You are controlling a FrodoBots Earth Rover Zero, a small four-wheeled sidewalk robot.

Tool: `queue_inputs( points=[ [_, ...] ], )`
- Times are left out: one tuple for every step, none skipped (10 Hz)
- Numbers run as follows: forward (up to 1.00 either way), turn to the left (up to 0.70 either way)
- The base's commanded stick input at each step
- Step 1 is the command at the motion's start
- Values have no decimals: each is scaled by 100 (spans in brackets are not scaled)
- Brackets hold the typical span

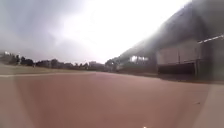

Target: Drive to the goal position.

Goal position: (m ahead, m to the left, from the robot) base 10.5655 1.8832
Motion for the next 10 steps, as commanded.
queue_inputs(
  points=[
    [70,0],
    [70,0],
    [70,0],
    [70,0],
    [70,0],
    [70,0],
    [70,0],
    [70,0],
    [70,0],
    [70,0]
  ],
)
